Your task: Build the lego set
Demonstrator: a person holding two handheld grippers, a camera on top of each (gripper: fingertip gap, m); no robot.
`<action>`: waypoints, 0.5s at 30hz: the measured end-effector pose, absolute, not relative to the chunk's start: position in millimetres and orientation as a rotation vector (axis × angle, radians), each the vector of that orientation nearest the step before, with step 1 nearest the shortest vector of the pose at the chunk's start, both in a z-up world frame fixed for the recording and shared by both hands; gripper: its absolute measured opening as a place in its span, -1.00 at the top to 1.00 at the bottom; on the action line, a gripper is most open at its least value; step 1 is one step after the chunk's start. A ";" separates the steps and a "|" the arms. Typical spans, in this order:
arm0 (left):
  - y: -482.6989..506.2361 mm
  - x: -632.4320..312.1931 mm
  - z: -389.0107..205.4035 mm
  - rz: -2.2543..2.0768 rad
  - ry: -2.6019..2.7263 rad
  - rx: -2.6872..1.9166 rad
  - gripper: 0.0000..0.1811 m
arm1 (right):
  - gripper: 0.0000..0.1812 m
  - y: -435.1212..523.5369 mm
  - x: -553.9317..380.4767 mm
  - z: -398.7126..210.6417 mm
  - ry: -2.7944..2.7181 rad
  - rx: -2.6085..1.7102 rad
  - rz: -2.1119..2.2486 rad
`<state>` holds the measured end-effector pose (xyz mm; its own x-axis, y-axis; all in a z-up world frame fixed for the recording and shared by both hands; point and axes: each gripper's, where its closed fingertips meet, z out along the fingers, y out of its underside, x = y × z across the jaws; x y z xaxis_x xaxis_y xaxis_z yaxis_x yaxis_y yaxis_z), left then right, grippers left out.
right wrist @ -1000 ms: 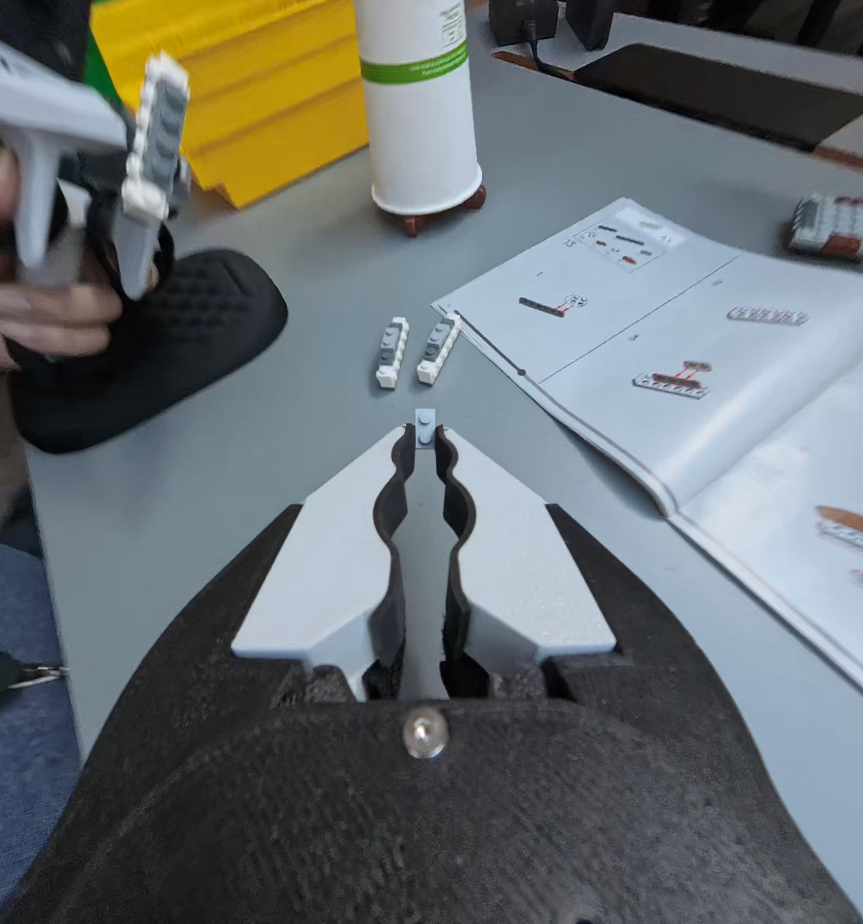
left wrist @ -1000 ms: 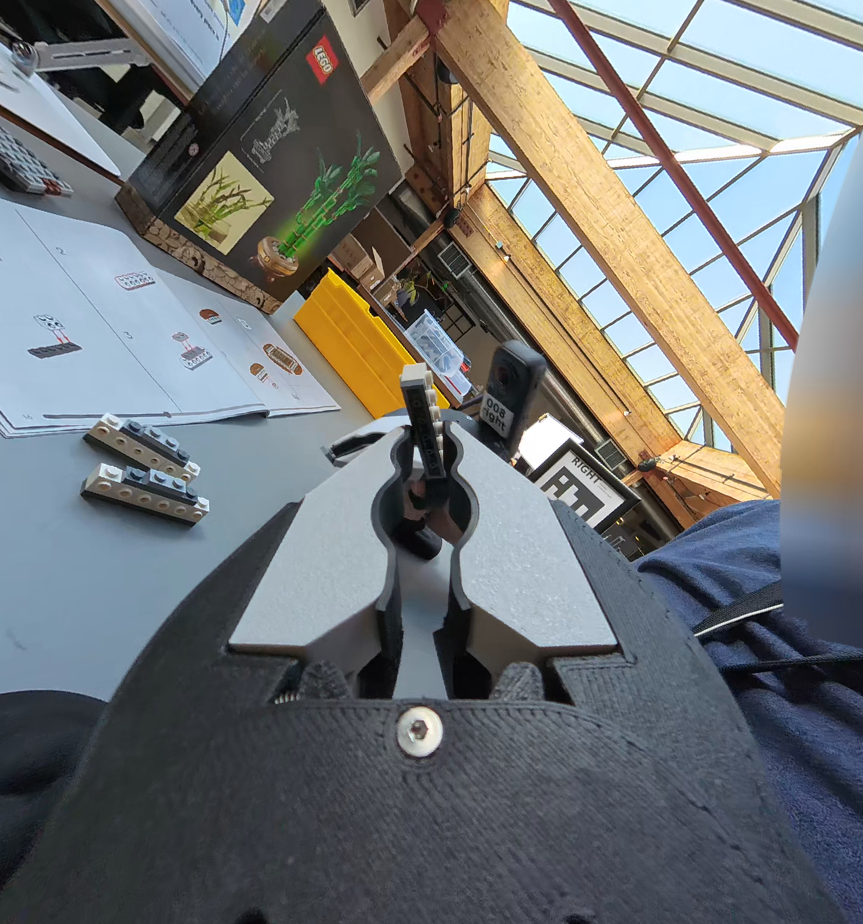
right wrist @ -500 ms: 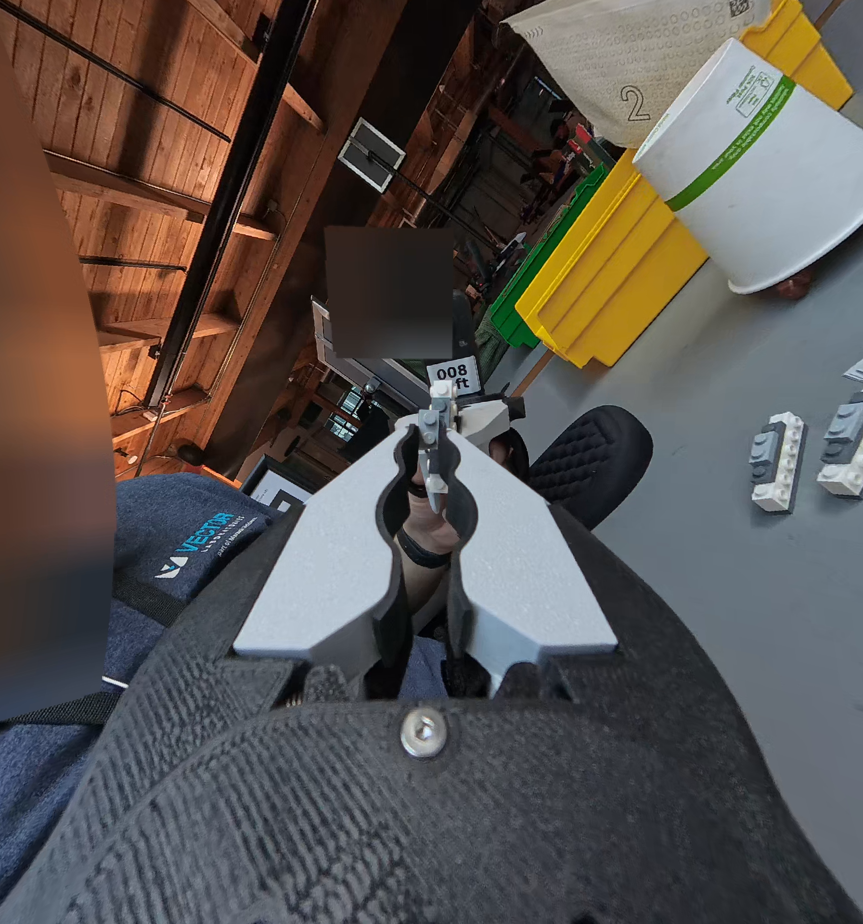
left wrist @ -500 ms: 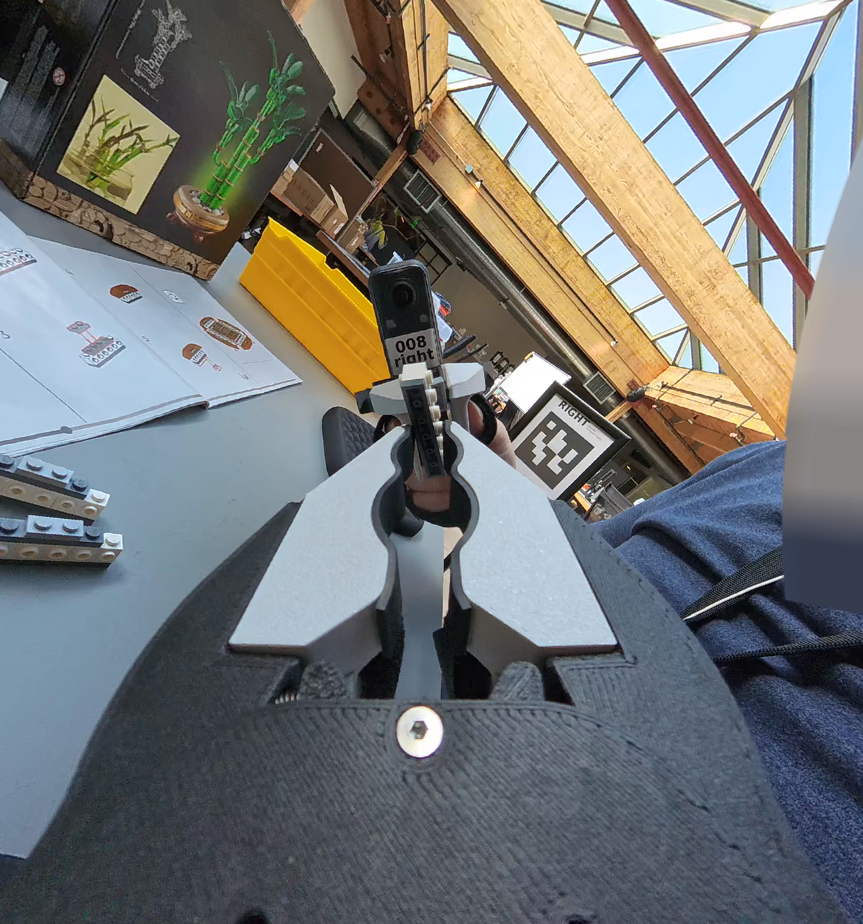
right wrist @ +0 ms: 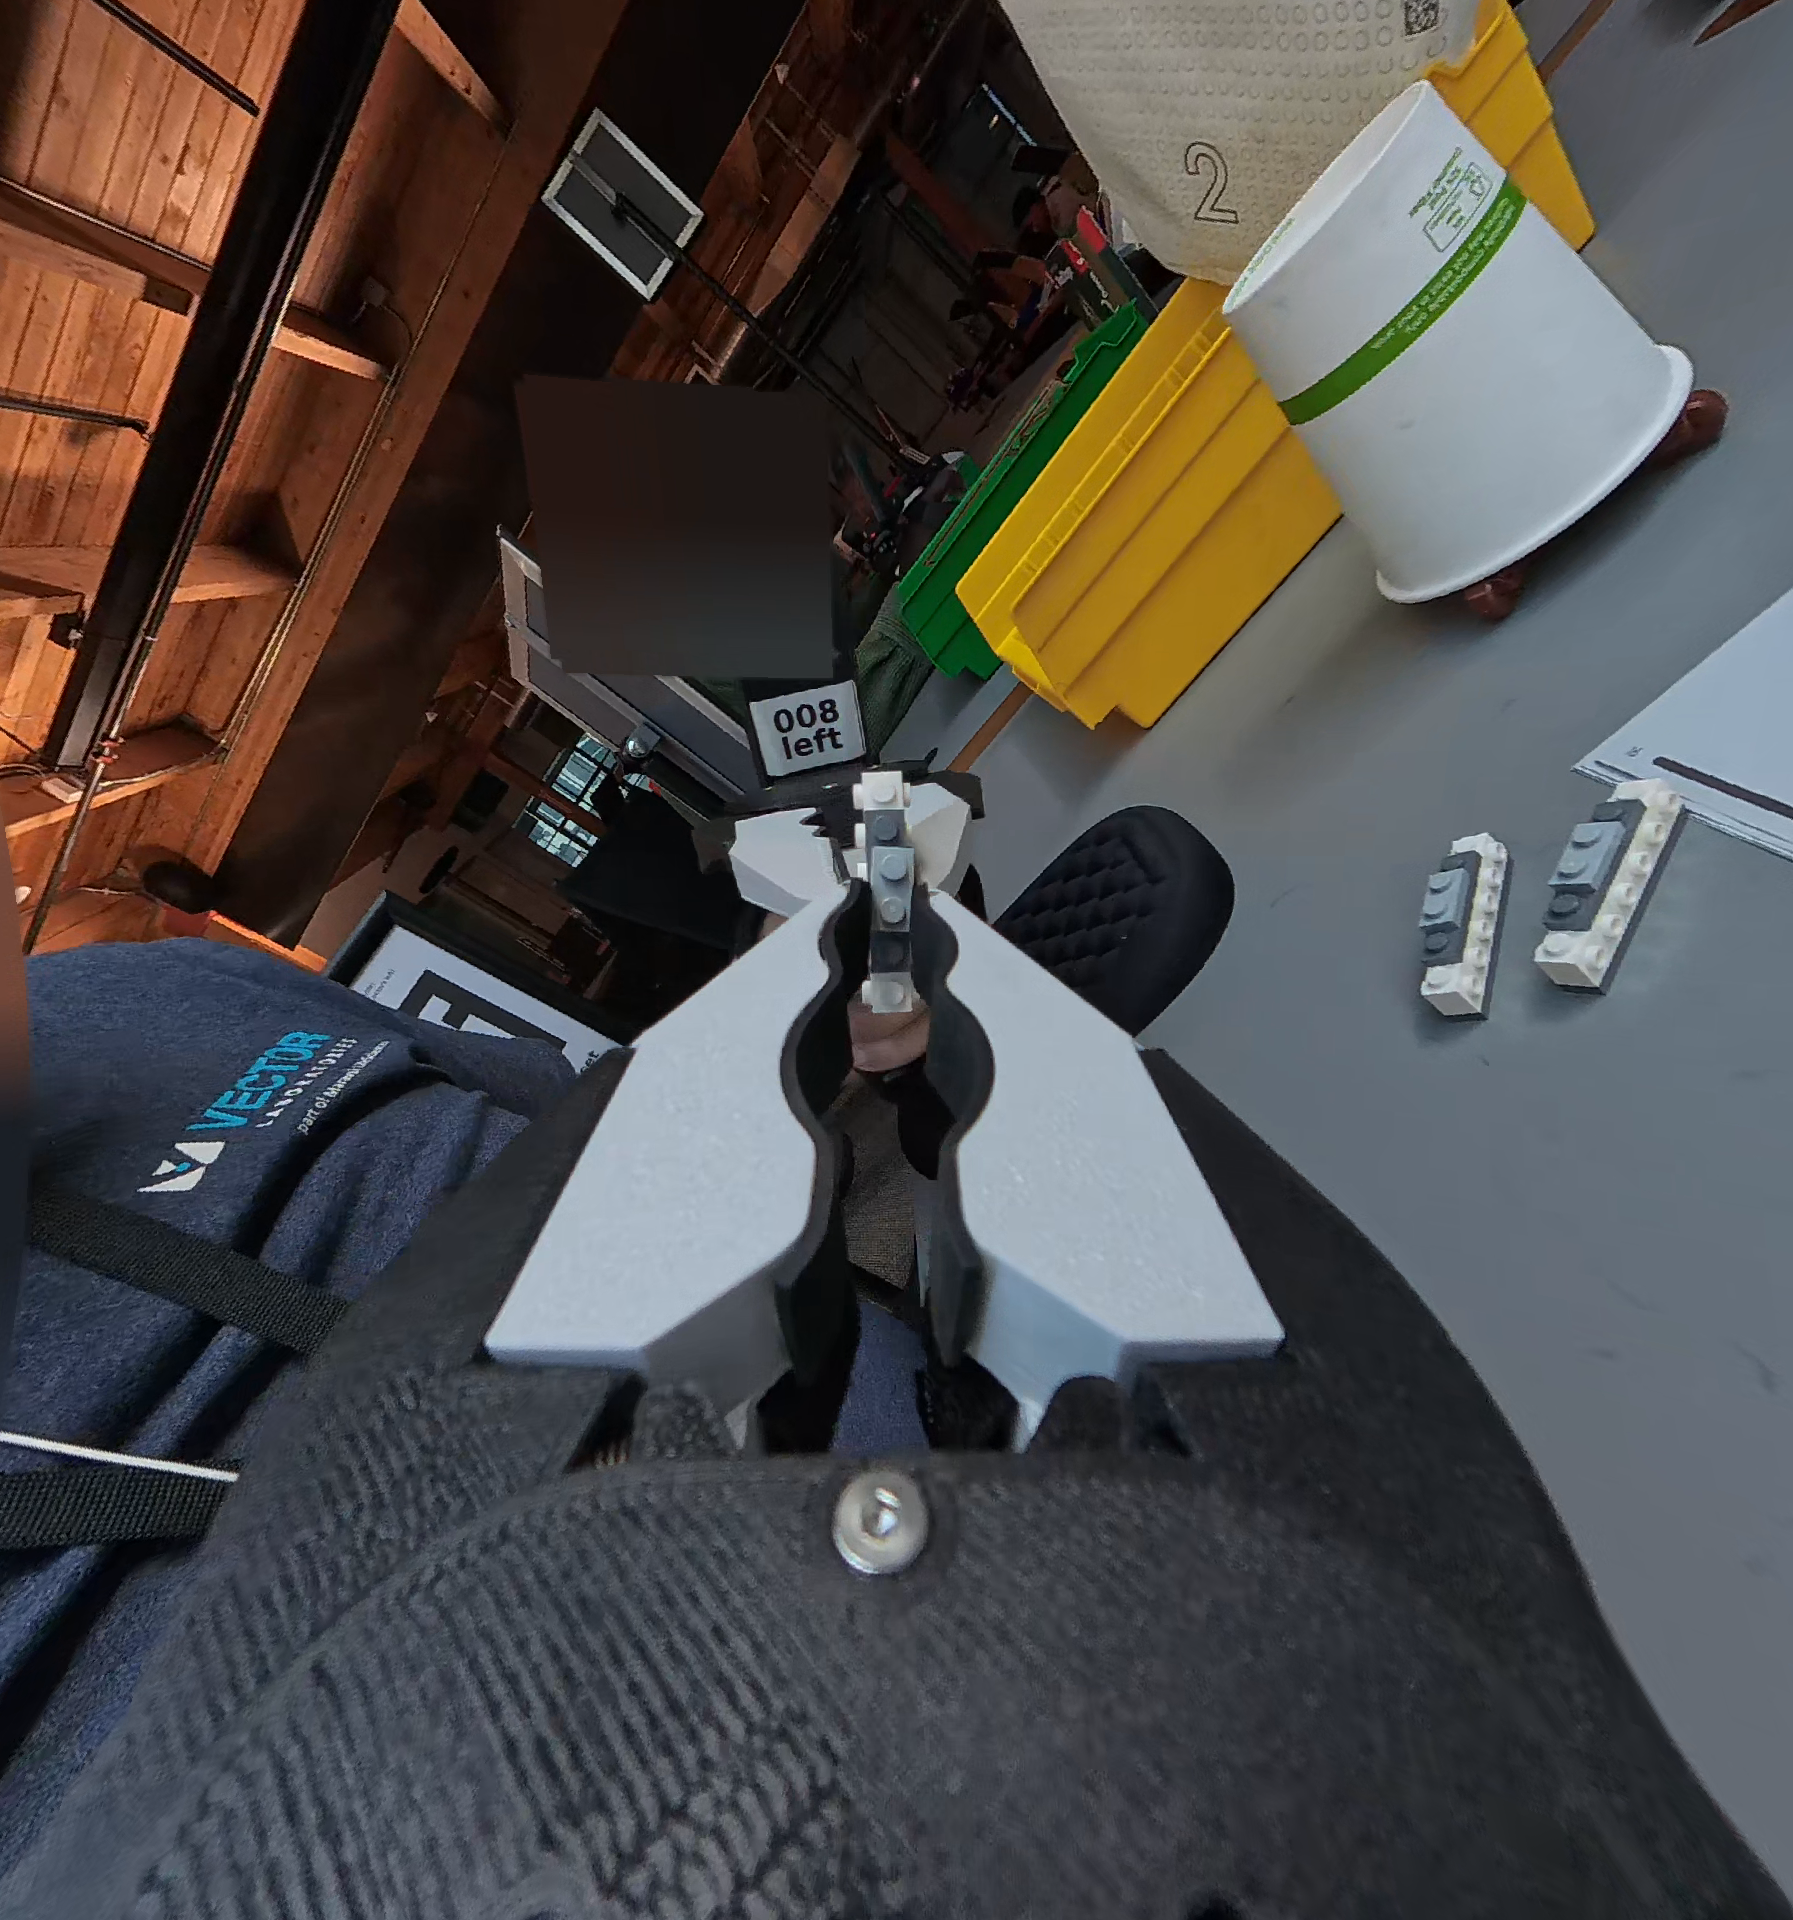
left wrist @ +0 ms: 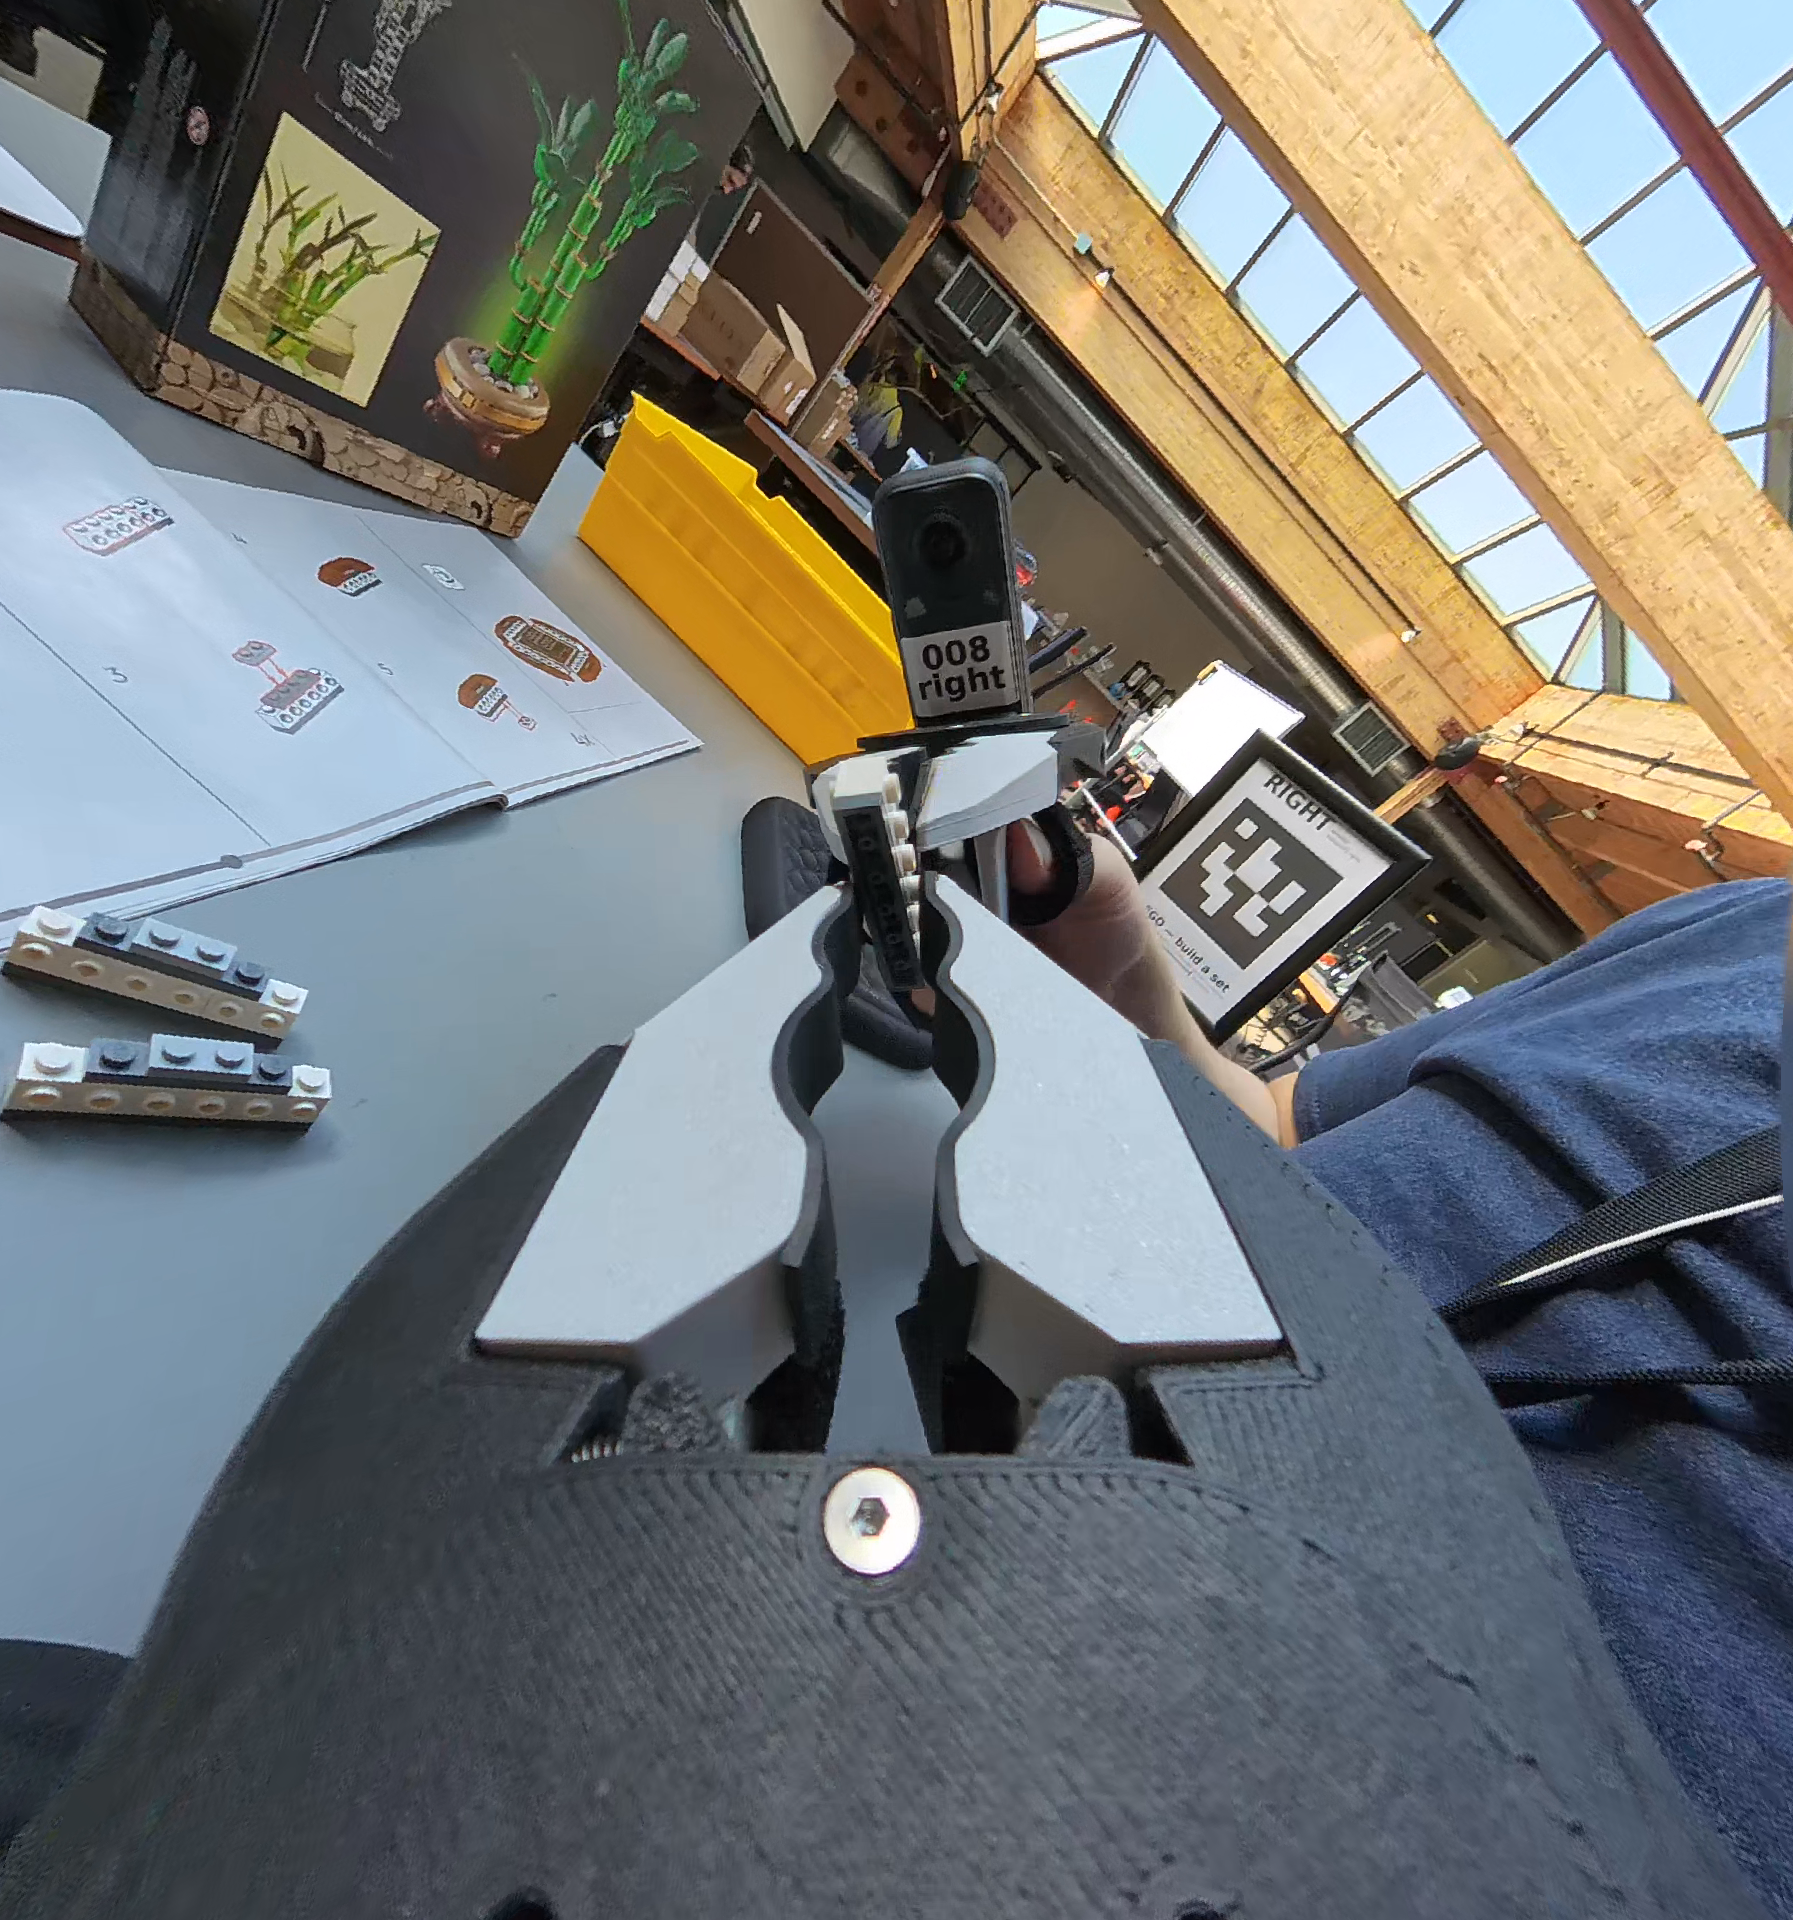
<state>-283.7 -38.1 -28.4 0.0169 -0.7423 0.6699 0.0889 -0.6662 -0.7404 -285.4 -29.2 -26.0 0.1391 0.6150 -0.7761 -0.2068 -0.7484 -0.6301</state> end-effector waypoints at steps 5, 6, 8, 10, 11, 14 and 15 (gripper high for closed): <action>-39.2 -283.4 -27.7 -1.660 0.741 -1.726 0.91 | 0.94 -31.1 -285.7 -25.5 -0.410 -1.784 1.672; -39.6 -283.4 -28.3 -1.654 0.753 -1.733 0.91 | 0.94 -31.7 -285.8 -26.2 -0.425 -1.787 1.663; -41.3 -283.4 -29.6 -1.652 0.775 -1.749 0.91 | 0.93 -34.0 -286.1 -27.4 -0.468 -1.795 1.637; -43.2 -283.5 -30.7 -1.655 0.791 -1.763 0.91 | 0.93 -35.9 -286.6 -28.8 -0.507 -1.803 1.608; -43.7 -283.7 -32.2 -1.647 0.801 -1.774 0.91 | 0.93 -36.4 -286.7 -30.7 -0.527 -1.815 1.586; -44.3 -283.6 -33.9 -1.616 0.818 -1.790 0.91 | 0.94 -37.0 -287.2 -32.0 -0.552 -1.822 1.551; -44.4 -283.5 -34.9 -1.602 0.825 -1.797 0.91 | 0.94 -37.0 -287.2 -33.3 -0.561 -1.829 1.533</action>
